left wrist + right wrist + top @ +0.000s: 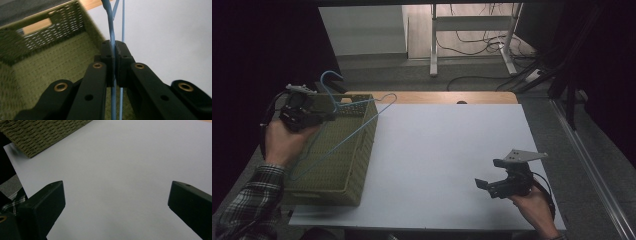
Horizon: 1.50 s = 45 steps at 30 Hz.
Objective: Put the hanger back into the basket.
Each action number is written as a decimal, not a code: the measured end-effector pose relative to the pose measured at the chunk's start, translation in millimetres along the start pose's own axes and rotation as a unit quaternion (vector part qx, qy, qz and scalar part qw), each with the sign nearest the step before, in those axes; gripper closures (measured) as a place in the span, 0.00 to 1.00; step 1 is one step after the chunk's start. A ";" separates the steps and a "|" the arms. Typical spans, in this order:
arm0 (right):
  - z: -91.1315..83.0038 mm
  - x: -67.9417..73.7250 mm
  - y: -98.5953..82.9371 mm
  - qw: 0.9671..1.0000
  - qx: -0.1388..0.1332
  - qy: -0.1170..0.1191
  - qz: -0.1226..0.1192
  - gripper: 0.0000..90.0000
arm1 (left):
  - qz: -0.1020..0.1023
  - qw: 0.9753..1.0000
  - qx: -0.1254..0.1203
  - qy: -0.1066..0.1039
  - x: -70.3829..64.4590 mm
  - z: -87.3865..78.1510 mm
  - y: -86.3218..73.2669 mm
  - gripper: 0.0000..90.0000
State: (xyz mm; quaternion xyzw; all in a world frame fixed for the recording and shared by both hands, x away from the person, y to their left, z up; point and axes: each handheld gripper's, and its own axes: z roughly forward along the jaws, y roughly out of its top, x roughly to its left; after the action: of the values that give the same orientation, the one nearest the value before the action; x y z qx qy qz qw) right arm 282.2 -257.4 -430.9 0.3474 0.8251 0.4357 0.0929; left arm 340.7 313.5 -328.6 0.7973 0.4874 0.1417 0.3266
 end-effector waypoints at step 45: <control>16.3 -0.9 -11.7 0.999 0.036 0.006 -0.008 0.01 | -0.106 0.993 0.038 0.033 79.0 73.8 -91.7 0.97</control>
State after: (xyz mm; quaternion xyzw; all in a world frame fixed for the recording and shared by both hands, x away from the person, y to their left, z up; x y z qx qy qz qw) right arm 284.6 -251.8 -450.0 0.3412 0.8436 0.4070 0.0794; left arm 356.3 382.5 -451.4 0.7480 0.5843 0.1139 0.2934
